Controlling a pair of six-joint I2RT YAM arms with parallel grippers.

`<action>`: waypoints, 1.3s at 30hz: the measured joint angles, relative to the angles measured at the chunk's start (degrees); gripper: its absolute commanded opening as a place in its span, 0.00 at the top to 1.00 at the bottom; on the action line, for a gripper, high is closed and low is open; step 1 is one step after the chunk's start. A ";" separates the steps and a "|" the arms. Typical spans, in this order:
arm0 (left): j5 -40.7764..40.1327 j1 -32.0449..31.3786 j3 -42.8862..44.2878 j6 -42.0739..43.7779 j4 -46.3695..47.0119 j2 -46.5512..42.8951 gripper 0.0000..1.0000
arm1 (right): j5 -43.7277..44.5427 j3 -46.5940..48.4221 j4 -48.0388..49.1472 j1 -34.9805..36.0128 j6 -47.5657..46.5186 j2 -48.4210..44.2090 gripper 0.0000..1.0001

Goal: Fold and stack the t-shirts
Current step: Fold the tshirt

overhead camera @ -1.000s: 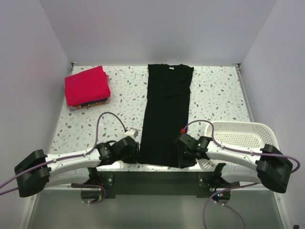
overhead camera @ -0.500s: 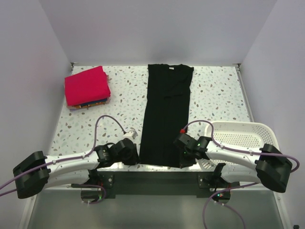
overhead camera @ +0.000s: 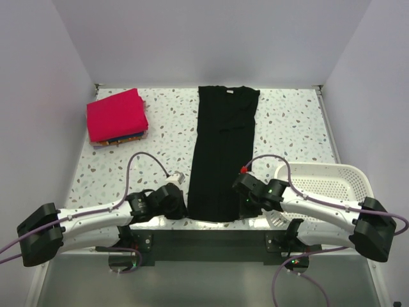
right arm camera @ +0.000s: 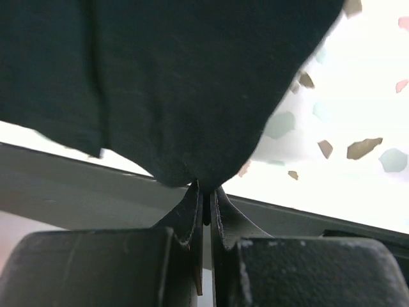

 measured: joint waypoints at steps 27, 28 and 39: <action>0.04 15.26 24.61 15.02 4.76 22.80 1.00 | 5.66 19.34 3.45 -19.93 -19.78 15.61 1.00; 0.04 15.82 25.75 15.82 5.07 24.04 1.00 | 5.66 20.24 3.74 -20.31 -20.61 16.57 1.00; 2.03 23.71 34.77 22.75 8.63 34.97 1.00 | 5.64 29.92 5.53 -27.32 -28.26 25.81 1.00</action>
